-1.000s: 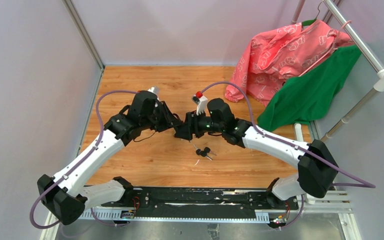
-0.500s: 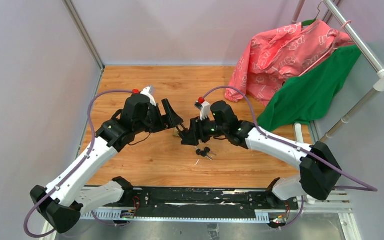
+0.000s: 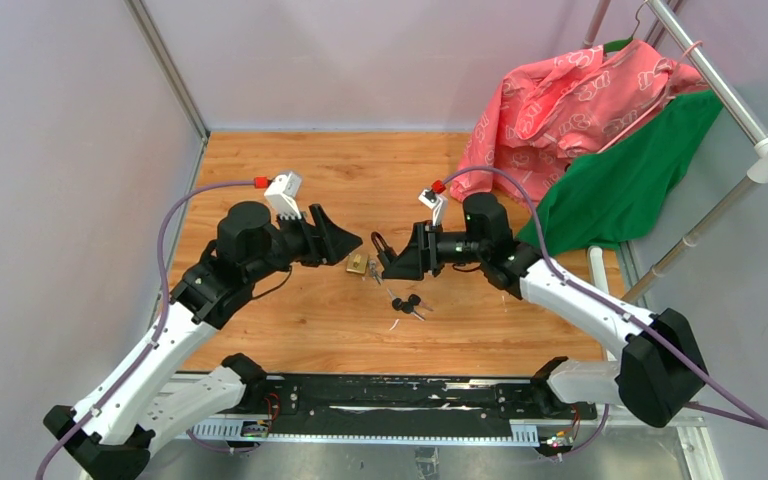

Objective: Unlock with the key

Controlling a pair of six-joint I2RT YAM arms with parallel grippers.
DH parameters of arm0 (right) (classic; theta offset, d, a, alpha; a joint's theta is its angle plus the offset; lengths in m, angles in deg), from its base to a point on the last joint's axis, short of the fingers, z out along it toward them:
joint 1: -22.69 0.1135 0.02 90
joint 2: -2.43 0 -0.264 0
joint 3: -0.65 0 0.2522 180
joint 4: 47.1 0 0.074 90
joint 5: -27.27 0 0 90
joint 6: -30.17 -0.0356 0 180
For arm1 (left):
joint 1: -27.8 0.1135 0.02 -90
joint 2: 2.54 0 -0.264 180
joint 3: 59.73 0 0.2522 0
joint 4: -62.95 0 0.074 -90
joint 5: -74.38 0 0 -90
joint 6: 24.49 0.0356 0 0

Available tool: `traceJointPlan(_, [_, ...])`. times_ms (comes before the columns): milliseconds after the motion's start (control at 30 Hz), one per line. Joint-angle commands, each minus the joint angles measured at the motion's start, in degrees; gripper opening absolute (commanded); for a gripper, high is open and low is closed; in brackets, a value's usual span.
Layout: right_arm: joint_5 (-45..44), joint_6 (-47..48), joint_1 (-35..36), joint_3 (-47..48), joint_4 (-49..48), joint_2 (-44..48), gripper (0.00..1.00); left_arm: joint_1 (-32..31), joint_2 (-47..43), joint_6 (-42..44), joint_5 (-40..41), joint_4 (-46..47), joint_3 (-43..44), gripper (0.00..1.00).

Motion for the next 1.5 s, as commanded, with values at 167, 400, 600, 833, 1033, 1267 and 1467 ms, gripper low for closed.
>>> traceJointPlan(167, [6.4,-19.4,-0.5,-4.5,-30.9,-0.5,0.00,-0.2,-1.5,-15.0,-8.5,20.1,-5.6,0.62])
traceJointPlan(400, [6.4,-25.2,-0.3,-4.6,-40.2,-1.7,0.00,-0.3,-0.2,-17.8,-11.2,25.1,-5.9,0.60])
traceJointPlan(600, [6.9,-32.2,-0.3,-4.8,-51.2,-4.4,0.00,-0.2,0.8,-18.8,-11.7,28.0,-5.9,0.57])
traceJointPlan(833, [7.5,-34.1,0.2,-3.9,-54.3,-6.3,0.00,-0.3,2.4,-18.8,-12.7,28.8,-4.8,0.52])
traceJointPlan(1033, [9.3,-35.4,1.0,-2.8,-56.4,-7.2,0.00,-0.3,2.9,-18.9,-12.3,29.4,-5.2,0.49])
traceJointPlan(1267, [10.9,-35.7,2.2,-1.7,-57.2,-8.8,0.00,-0.3,3.3,-19.3,-13.2,30.4,-5.3,0.35])
traceJointPlan(1467, [11.7,-33.8,2.4,-1.0,-54.6,-8.4,0.00,-0.3,3.1,-19.6,-13.3,30.4,-5.9,0.05])
